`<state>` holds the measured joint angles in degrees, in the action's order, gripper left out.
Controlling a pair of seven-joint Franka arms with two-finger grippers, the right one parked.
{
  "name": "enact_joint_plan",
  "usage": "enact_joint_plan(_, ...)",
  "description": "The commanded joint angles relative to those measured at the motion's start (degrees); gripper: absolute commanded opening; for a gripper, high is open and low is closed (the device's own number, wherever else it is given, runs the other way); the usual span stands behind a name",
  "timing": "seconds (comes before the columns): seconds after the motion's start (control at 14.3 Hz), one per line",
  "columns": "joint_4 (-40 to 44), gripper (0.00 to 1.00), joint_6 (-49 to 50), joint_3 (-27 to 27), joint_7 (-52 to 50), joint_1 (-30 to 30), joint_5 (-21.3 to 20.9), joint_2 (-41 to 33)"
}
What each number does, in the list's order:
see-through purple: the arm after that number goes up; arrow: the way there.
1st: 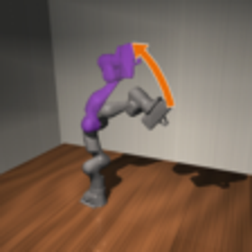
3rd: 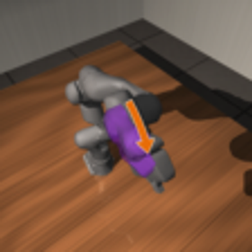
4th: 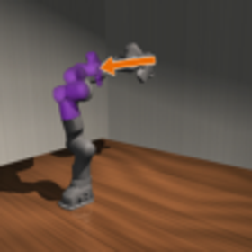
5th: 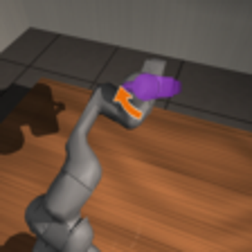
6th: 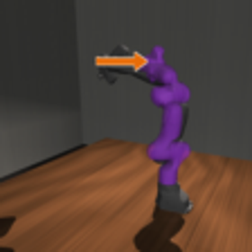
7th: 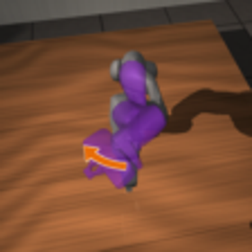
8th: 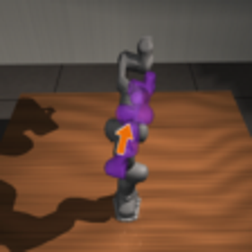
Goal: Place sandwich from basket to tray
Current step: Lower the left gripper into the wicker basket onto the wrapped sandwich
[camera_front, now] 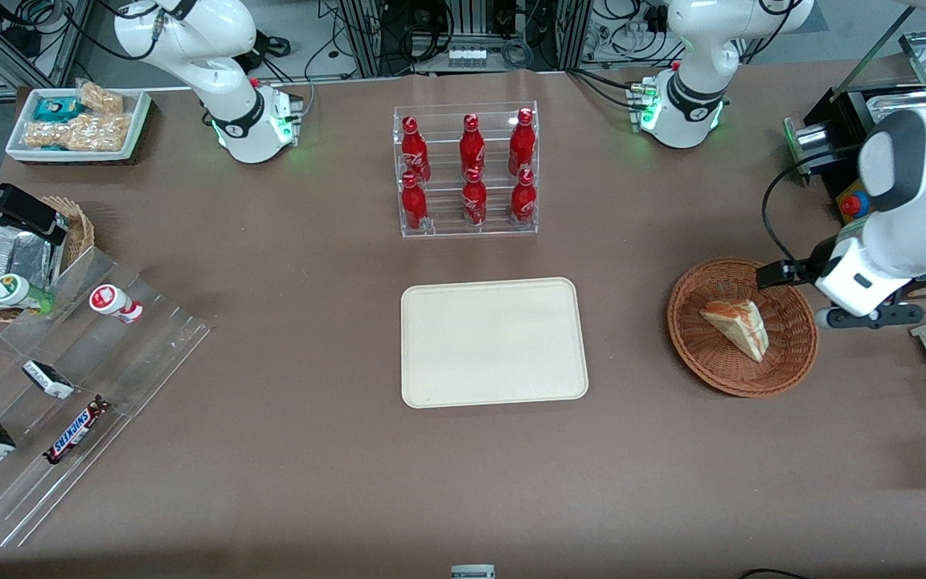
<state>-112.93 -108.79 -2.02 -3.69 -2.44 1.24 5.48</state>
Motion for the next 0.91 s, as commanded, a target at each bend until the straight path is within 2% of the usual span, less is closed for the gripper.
enact_joint_plan(0.0, -9.5, 1.0, -9.0, 0.1, -4.6, -0.2, -0.5, -2.8)
enact_joint_plan(0.21, -12.8, 1.0, -15.7, 0.0, -16.3, -0.2, -0.5, -1.9)
enact_joint_plan(0.56, -12.3, 1.0, -22.4, -0.1, -45.6, 0.2, -0.5, 3.9)
enact_joint_plan(0.84, -12.3, 1.0, -24.5, 0.0, -48.6, -0.2, -0.4, 7.8)
